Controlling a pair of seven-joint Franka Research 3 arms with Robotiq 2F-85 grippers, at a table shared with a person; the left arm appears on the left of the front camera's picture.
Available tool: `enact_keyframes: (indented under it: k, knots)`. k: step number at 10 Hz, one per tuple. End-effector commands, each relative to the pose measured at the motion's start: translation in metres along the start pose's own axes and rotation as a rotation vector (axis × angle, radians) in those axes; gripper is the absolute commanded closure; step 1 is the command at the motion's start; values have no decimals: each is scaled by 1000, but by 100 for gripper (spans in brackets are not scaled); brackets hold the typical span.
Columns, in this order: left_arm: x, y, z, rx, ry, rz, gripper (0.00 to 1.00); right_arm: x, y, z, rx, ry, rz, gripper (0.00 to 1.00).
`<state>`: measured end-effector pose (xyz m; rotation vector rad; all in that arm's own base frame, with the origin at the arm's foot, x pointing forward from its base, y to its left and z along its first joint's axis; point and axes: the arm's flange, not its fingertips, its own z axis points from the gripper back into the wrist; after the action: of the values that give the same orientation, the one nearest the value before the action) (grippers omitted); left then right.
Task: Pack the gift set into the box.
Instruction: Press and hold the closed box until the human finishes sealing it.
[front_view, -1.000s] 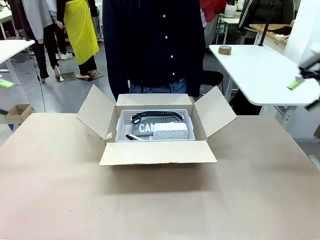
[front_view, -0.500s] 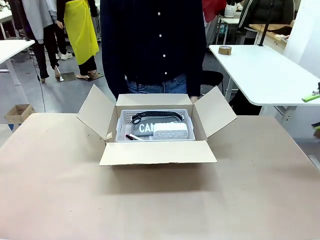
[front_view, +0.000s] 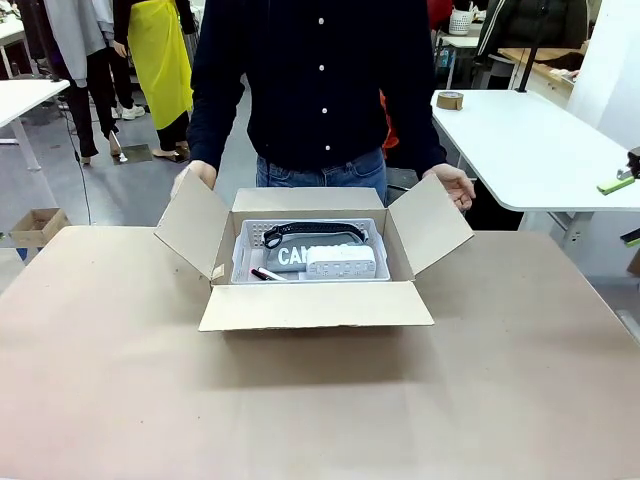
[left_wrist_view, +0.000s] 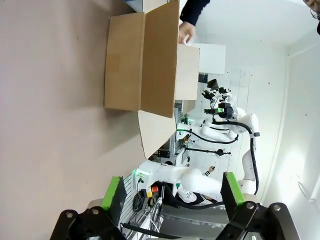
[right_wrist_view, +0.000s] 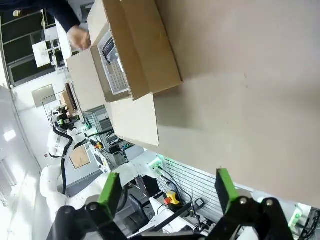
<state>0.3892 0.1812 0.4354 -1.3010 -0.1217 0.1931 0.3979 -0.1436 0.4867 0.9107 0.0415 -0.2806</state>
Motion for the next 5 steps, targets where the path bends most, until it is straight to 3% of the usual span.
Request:
enact_keyframes:
  k: [1, 5]
  knots:
    - [-4, 1, 1, 6, 3, 1, 0, -2, -2, 2, -3, 7, 3, 0]
    - [-4, 1, 1, 6, 3, 1, 0, -2, -2, 2, -3, 7, 3, 0]
